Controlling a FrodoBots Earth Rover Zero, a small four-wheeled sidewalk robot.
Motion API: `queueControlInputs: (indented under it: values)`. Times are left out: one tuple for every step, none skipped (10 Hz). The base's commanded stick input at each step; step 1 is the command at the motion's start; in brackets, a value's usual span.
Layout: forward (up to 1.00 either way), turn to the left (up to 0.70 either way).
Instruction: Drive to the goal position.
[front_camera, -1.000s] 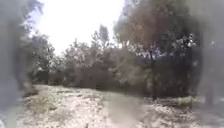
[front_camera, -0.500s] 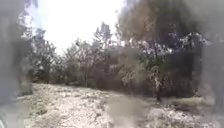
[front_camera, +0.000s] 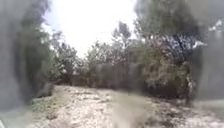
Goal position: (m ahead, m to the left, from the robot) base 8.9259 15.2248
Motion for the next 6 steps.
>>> queueControlInputs:
  values:
    - [0.70, 0.35]
    - [0.70, 0.35]
    - [0.70, 0.35]
    - [0.70, 0.35]
    - [0.70, 0.35]
    - [0.70, 0.18]
